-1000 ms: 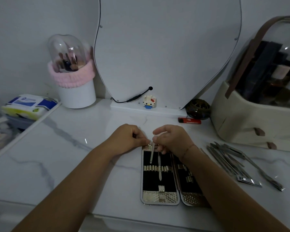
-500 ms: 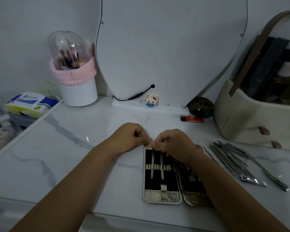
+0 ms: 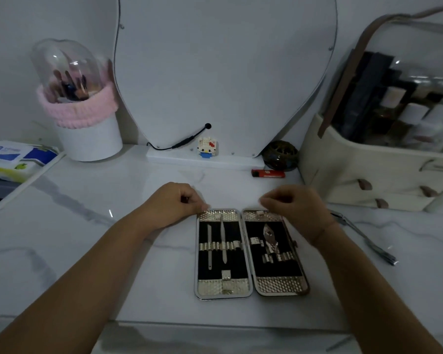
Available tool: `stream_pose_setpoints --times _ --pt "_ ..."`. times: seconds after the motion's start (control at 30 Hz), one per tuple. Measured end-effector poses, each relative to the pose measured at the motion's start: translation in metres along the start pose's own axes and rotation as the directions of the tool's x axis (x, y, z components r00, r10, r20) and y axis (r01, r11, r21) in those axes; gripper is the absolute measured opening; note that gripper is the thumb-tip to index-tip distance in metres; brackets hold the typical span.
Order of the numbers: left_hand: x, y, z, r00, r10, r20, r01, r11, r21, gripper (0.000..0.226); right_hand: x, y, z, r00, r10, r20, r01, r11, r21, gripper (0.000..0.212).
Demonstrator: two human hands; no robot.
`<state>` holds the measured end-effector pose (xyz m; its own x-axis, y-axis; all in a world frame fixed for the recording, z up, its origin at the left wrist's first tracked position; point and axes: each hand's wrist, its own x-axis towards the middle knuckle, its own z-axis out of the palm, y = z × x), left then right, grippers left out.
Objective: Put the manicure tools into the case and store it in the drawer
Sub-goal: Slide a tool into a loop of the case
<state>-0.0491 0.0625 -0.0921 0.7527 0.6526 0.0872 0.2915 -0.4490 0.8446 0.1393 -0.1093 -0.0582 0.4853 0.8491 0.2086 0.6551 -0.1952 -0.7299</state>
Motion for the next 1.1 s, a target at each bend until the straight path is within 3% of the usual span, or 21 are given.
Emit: stream_pose_setpoints --times 0.1,0.2,0.57,0.8,0.87,0.97,1.03,1.1 --pt "0.000 -0.001 0.001 1.000 -0.005 -0.012 0.005 1.000 -0.025 0.012 -0.011 0.028 -0.031 0.990 0.103 -0.097 -0.117 0.982 -0.147 0.007" --pt "0.000 -0.003 0.002 1.000 -0.014 -0.015 0.013 0.999 -0.047 0.011 -0.014 0.041 -0.035 0.984 0.168 -0.054 -0.176 0.957 -0.230 0.008" --pt "-0.003 0.001 0.005 0.999 -0.006 -0.033 0.003 0.995 -0.097 0.012 -0.001 0.038 -0.029 0.968 0.234 0.089 -0.188 0.915 -0.357 0.011" --pt "-0.003 0.001 0.005 0.999 -0.003 -0.036 0.000 0.997 -0.079 0.014 0.004 0.033 -0.030 0.952 0.214 0.217 -0.102 0.895 -0.434 0.018" --pt "-0.003 0.001 0.005 0.999 -0.002 -0.037 -0.001 0.998 -0.067 0.014 0.002 0.029 -0.034 0.957 0.197 0.213 -0.097 0.909 -0.405 0.026" --pt "-0.003 0.001 0.004 0.999 -0.007 -0.032 0.005 0.998 -0.058 0.015 -0.001 0.016 -0.039 0.990 0.124 0.069 -0.099 0.953 -0.288 0.026" --pt "-0.003 0.000 0.003 0.999 -0.011 -0.032 0.009 0.999 -0.049 0.015 0.000 0.001 -0.035 0.992 0.111 0.061 -0.104 0.989 -0.107 0.023" --pt "-0.003 0.001 0.002 0.999 -0.017 -0.031 0.016 0.999 -0.029 0.016 0.002 -0.018 -0.021 0.985 0.091 0.149 -0.119 0.974 0.192 0.017"
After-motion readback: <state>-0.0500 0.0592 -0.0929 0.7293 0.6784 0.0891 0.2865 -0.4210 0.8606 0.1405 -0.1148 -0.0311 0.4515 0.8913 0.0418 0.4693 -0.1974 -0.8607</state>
